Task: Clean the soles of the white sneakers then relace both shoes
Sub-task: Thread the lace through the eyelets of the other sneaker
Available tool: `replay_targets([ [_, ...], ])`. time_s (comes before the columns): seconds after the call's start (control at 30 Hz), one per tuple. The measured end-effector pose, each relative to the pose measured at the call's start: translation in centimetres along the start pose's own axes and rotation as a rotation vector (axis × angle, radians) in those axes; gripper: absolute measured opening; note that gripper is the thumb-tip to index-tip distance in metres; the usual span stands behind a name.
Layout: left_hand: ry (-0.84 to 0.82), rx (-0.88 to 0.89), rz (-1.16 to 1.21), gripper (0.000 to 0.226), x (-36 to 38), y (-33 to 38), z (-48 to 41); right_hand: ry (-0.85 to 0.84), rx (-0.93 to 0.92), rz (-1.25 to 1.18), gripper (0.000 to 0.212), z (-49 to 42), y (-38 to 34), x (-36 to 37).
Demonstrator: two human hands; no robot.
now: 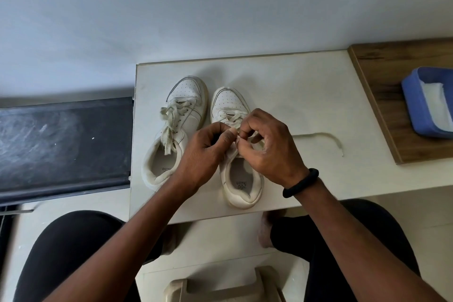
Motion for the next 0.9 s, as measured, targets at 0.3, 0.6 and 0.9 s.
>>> replay_targets([
  [0.3, 0.066, 0.024, -0.055, 0.031, -0.2, -0.3, 0.1, -0.011, 0.032, -0.164, 0.019, -0.2, 0.0, -0.3],
  [0.6, 0.089, -0.010, -0.063, 0.028, -0.3, -0.6, -0.1, 0.150, 0.279, -0.921, 0.024, -0.7, 0.4, -2.8],
  [0.9, 0.111, -0.012, -0.079, 0.026, -0.4, -0.5, 0.0, 0.523, 0.593, -1.697, 0.008, 0.4, 6.0, -7.1],
])
Point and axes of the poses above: each hand's wrist, its own z-axis away from the middle knuckle, its own x-axis out of the palm, y = z × x, the point moved 4 cm from there along -z, towards the middle knuckle, and after that the axes turned 1 degree about -x, right-handed, at the moved point
